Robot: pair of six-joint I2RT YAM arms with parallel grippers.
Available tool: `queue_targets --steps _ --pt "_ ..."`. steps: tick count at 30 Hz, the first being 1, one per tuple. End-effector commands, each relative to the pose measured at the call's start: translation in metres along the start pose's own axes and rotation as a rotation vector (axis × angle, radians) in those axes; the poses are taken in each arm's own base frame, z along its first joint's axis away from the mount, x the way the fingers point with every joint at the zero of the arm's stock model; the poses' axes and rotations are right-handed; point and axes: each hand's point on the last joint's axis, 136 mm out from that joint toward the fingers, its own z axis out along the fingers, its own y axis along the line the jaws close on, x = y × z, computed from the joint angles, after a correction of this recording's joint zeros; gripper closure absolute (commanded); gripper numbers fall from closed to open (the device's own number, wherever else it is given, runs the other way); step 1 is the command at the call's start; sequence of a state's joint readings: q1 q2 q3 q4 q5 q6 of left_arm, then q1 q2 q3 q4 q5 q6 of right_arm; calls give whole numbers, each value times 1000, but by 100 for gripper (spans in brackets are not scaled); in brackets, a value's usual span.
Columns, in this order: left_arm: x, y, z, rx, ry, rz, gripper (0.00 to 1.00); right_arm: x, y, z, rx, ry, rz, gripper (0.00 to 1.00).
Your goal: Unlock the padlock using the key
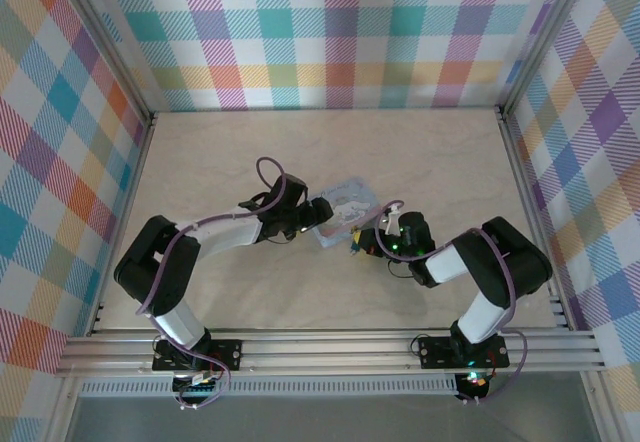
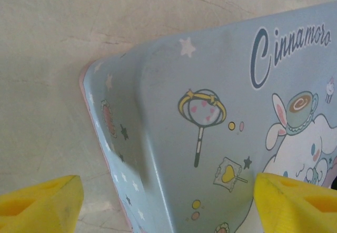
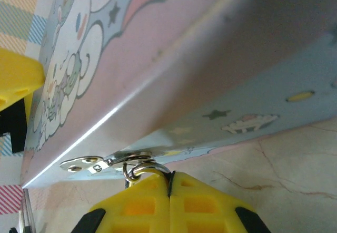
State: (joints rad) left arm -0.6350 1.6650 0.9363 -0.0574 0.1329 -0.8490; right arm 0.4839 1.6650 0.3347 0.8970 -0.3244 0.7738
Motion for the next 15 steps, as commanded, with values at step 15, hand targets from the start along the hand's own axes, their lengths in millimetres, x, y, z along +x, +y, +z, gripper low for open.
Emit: queue_targets --steps 15 --pt "58 48 3 -157 114 -19 17 -25 -10 -10 36 -98 167 100"
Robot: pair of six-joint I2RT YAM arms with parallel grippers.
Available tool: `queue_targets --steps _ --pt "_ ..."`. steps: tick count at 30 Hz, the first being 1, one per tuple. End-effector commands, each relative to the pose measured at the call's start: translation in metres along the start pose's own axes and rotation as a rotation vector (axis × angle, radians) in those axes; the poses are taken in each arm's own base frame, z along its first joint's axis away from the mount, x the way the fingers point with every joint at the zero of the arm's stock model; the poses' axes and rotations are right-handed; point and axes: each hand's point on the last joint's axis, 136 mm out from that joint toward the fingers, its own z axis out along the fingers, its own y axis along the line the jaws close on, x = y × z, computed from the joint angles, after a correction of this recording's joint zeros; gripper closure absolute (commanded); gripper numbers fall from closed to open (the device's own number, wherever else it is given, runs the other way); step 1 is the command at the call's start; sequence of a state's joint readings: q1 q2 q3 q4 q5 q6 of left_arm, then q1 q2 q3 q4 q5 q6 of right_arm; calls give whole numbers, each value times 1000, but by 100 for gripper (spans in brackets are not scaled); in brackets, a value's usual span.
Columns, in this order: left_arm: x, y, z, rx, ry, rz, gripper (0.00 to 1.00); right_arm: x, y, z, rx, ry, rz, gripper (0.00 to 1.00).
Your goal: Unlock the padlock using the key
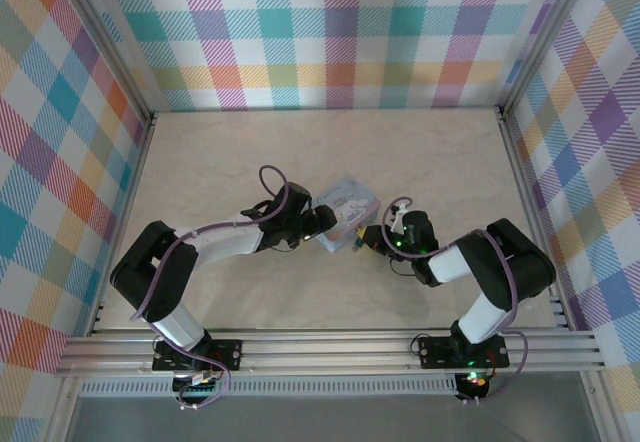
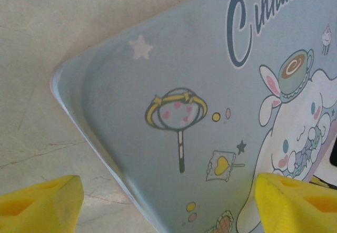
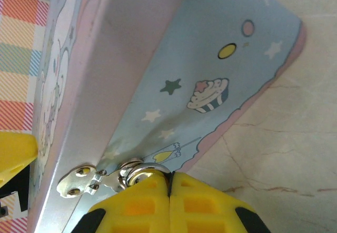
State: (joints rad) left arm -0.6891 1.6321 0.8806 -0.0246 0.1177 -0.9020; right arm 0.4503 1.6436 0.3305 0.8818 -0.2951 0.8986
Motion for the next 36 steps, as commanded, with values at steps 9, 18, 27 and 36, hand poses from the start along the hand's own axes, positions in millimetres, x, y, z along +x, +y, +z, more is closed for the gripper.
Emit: queue_targets --steps 9,18,27,36 --pt "38 54 6 -178 103 -17 17 -17 0 0 14 -48 54 100" --pt "41 59 4 -184 104 -23 16 -30 2 4 3 -80 74 100" --pt "40 59 4 -185 97 -22 16 -41 0 1 11 -104 80 100" --pt "16 63 2 -183 76 -33 15 -29 -9 -29 133 -77 3 100"
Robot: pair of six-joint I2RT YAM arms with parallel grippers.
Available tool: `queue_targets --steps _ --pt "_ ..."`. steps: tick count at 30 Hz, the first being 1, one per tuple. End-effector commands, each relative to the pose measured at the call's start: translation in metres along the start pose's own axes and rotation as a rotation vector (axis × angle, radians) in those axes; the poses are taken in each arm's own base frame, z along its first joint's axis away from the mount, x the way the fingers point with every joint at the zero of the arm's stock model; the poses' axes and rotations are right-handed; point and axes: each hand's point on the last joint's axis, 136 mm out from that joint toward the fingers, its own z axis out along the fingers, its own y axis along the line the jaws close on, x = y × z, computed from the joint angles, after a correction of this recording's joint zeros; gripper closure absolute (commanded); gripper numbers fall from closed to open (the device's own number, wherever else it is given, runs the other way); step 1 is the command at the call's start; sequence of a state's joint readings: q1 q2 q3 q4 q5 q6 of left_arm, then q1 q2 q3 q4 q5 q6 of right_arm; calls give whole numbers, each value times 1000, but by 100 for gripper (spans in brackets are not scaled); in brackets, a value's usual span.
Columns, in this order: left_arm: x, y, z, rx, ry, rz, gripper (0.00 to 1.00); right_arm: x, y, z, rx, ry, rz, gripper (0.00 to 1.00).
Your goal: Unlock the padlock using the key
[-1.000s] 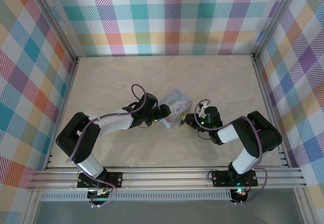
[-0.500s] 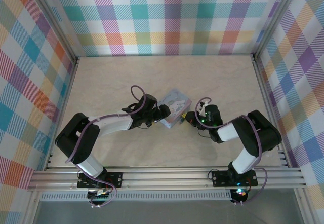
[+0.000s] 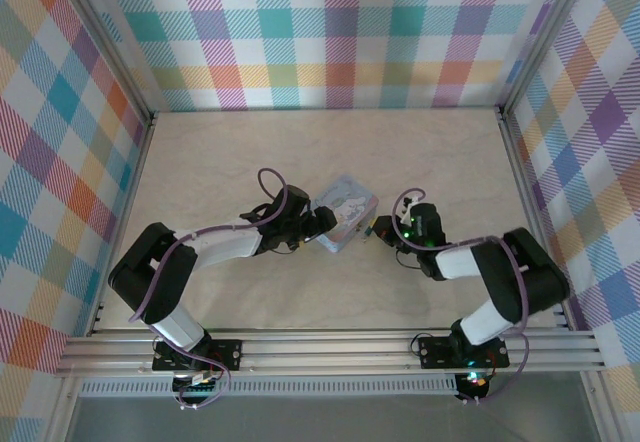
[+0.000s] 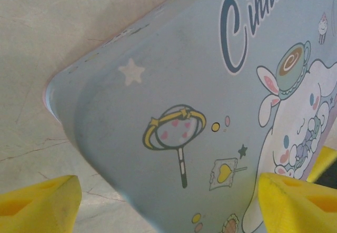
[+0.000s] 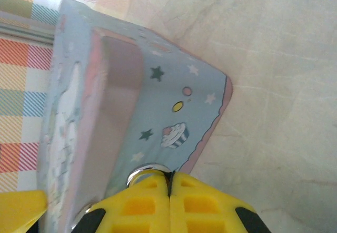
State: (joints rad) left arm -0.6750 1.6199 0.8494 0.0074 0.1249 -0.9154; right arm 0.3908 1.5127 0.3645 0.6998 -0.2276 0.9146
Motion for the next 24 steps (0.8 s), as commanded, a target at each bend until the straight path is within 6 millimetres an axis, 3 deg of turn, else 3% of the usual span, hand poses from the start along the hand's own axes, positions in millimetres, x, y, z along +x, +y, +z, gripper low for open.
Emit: queue_targets --steps 1,6,14,21,24 --pt "11 59 2 -193 77 -15 15 5 -7 -17 76 27 -58 100" --pt "-14 60 2 -184 59 -16 15 15 -5 -41 131 73 -120 100" --pt "-56 37 0 -104 8 35 15 44 2 -64 227 203 -239 100" --pt "-85 6 -29 -31 -82 125 14 67 0 -77 341 274 -323 100" --pt "-90 -3 -47 -10 -130 155 7 72 0 -81 365 285 -348 100"
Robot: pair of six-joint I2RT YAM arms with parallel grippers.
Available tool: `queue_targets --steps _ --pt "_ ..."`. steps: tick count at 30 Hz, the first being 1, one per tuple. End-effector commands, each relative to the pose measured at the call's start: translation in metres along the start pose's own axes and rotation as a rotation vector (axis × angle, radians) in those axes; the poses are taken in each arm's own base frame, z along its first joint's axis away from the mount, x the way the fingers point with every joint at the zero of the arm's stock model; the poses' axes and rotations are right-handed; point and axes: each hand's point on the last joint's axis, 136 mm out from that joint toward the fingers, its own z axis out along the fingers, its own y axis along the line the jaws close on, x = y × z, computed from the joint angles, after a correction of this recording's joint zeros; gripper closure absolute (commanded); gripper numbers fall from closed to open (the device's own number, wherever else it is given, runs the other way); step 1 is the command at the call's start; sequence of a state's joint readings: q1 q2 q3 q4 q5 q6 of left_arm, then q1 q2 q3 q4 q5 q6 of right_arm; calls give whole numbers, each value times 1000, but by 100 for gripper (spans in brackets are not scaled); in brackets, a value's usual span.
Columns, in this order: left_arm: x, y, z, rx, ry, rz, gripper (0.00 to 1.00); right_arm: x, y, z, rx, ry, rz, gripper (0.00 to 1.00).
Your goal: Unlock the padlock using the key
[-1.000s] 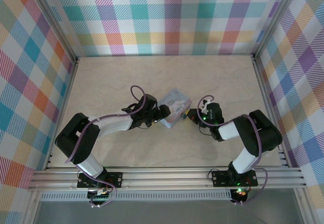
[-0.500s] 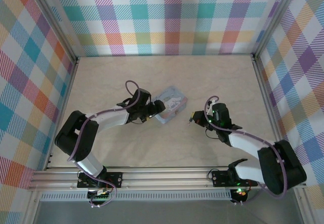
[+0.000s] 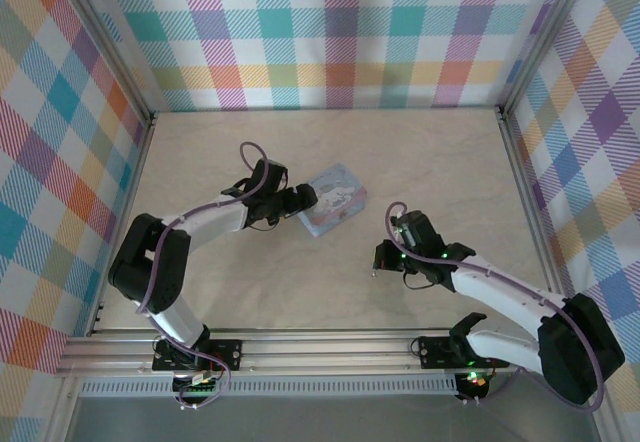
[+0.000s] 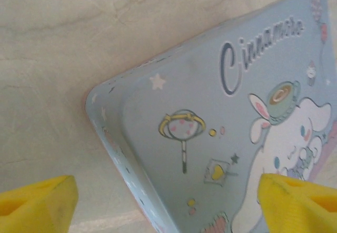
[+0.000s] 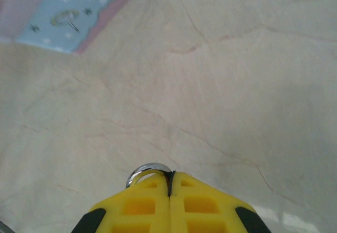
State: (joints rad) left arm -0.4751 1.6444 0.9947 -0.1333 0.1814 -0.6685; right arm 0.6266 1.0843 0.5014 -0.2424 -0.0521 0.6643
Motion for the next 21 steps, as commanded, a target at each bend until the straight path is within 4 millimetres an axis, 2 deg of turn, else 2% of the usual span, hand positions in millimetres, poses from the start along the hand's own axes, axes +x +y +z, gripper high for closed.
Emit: queue_targets --steps 1,2,10,14,21 --pt "-18 -18 -34 47 -89 64 2 5 -8 -10 86 20 -39 100" --pt "-17 -19 -39 64 -96 68 0 7 -8 -11 101 29 -50 100" --pt "-17 -28 -90 150 -213 104 0 24 -19 -14 230 132 -126 100" --pt "-16 -25 -111 150 -262 121 0 31 -20 -4 259 185 -148 100" --pt "-13 -14 -129 100 -288 145 0 35 -3 18 230 223 -184 100"
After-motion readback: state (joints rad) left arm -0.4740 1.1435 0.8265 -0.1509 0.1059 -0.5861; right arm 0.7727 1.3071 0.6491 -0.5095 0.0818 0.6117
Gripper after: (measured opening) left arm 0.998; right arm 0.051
